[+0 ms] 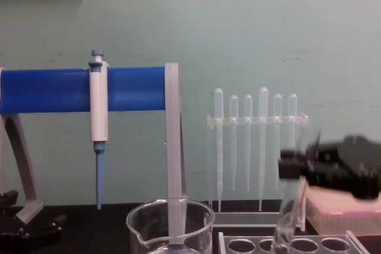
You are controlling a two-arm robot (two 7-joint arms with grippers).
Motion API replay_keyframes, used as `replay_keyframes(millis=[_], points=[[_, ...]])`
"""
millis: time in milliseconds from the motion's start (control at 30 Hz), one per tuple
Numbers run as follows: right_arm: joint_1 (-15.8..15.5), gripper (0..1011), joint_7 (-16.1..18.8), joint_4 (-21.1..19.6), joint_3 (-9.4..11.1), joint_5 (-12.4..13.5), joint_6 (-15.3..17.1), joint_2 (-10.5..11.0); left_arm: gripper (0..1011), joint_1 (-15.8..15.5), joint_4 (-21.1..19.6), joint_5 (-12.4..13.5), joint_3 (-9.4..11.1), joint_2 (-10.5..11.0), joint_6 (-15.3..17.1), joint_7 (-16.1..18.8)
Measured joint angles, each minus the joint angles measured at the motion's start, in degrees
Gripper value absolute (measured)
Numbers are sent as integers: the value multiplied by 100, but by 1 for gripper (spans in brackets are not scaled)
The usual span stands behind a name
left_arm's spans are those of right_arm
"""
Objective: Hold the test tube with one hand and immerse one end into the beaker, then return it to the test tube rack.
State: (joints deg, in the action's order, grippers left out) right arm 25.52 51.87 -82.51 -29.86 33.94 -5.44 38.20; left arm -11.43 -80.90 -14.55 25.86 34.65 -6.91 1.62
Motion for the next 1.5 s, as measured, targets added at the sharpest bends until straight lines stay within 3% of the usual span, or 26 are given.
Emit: replay_keyframes(millis=[300, 500, 867, 1500], points=[[609, 234, 68, -391, -97, 259, 992, 207, 1000, 0, 0, 0, 0, 0, 0, 0], [906, 235, 135, -460, -246, 318, 1395, 275, 1000, 0, 0, 0, 0, 0, 0, 0], [1168, 234, 129, -514, -478, 275, 1560, 348, 1000, 0, 0, 0, 0, 0, 0, 0], [1187, 234, 45, -542, -489, 279, 1579, 361, 1000, 0, 0, 0, 0, 0, 0, 0]])
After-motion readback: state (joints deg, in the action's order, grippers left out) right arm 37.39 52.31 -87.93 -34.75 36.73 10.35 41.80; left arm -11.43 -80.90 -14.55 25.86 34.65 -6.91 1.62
